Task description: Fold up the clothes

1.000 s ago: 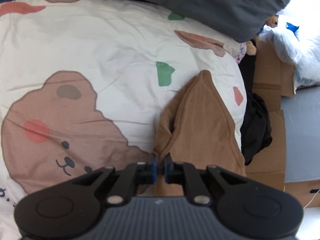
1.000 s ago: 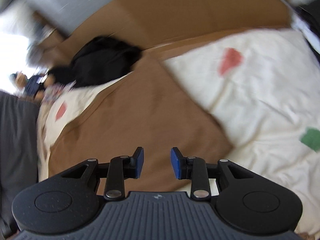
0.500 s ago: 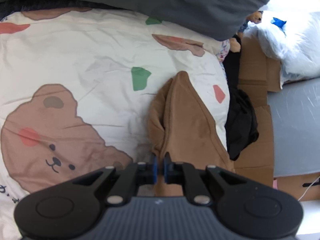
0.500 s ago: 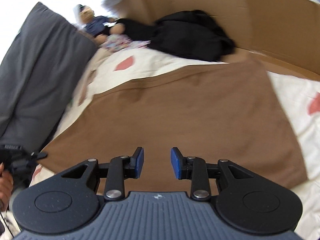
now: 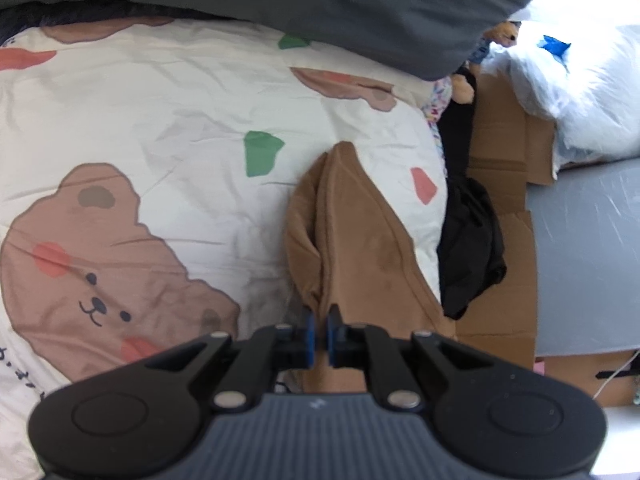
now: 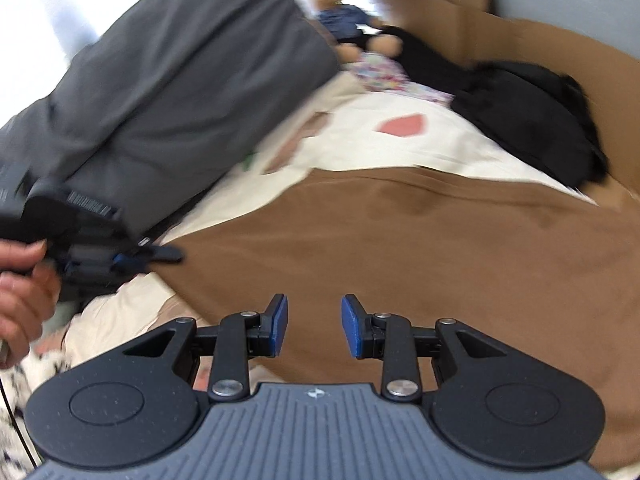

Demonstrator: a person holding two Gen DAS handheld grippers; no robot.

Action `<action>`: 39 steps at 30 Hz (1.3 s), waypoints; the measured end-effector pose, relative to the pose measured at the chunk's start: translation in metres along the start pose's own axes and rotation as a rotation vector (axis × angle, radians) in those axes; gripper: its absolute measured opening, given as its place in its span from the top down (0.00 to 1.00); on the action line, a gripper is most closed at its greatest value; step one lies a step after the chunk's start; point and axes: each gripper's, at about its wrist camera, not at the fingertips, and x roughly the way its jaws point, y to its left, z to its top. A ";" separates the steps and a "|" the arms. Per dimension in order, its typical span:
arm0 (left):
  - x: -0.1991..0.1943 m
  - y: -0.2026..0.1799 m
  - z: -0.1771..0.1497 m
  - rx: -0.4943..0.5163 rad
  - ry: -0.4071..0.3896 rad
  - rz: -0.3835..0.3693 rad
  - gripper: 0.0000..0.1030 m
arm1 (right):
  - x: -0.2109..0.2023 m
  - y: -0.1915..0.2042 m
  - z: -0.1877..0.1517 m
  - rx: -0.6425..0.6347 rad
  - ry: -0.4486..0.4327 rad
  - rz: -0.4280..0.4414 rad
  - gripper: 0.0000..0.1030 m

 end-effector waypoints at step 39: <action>0.001 -0.010 0.007 -0.062 0.094 -0.117 0.93 | 0.078 0.115 0.014 -0.482 -0.018 -0.161 0.84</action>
